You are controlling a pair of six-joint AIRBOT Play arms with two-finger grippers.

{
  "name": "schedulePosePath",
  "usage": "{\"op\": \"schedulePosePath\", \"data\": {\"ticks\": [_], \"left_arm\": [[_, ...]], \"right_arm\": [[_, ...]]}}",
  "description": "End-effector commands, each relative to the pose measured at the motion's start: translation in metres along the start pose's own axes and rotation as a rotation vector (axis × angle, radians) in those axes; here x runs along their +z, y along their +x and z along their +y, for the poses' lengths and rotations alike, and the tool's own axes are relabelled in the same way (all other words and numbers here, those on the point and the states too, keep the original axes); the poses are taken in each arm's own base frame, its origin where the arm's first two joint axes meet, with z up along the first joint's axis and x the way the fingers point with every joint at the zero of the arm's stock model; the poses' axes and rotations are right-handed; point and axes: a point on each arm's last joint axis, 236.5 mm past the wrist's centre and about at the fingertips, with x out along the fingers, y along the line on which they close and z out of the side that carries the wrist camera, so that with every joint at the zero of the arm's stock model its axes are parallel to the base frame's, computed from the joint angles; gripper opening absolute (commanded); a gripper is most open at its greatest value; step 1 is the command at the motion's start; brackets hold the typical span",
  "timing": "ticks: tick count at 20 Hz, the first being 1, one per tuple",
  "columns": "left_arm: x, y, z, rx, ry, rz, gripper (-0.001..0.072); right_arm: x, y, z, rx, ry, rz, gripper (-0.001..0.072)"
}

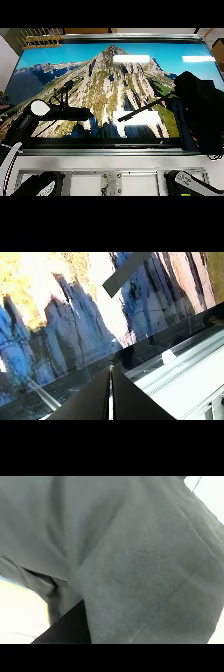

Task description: Fold the clothes and pants, and hang the long-sleeved shirts on hangers.

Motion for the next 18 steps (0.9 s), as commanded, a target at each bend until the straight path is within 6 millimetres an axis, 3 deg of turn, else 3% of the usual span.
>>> {"op": "schedulePosePath", "data": {"ticks": [1,5,12,13,14,15,18], "left_arm": [[0.000,0.000,0.000,0.001,0.001,0.001,0.0019],[0.000,0.000,0.000,0.001,0.001,0.002,0.0019],[-0.005,0.000,-0.001,-0.002,0.001,0.022,0.0019],[-0.006,0.000,-0.001,-0.003,0.001,0.027,0.0019],[-0.007,0.000,-0.001,-0.004,0.001,0.029,0.0019],[-0.008,0.000,-0.001,-0.004,0.001,0.032,0.0019],[-0.008,0.000,-0.001,-0.005,0.000,0.035,0.0019]], "right_arm": [[-0.048,0.014,-0.016,-0.060,-0.044,0.183,0.0012],[-0.073,0.027,-0.045,-0.149,-0.064,0.210,0.0012],[-0.069,0.036,-0.076,-0.238,-0.111,0.095,0.0027],[-0.067,0.035,-0.080,-0.254,-0.145,0.091,0.0153],[-0.065,0.034,-0.082,-0.259,-0.185,0.087,0.0480],[-0.061,0.032,-0.081,-0.253,-0.238,0.072,0.0712],[-0.031,0.000,-0.056,-0.149,-0.298,-0.136,0.0707]]}}
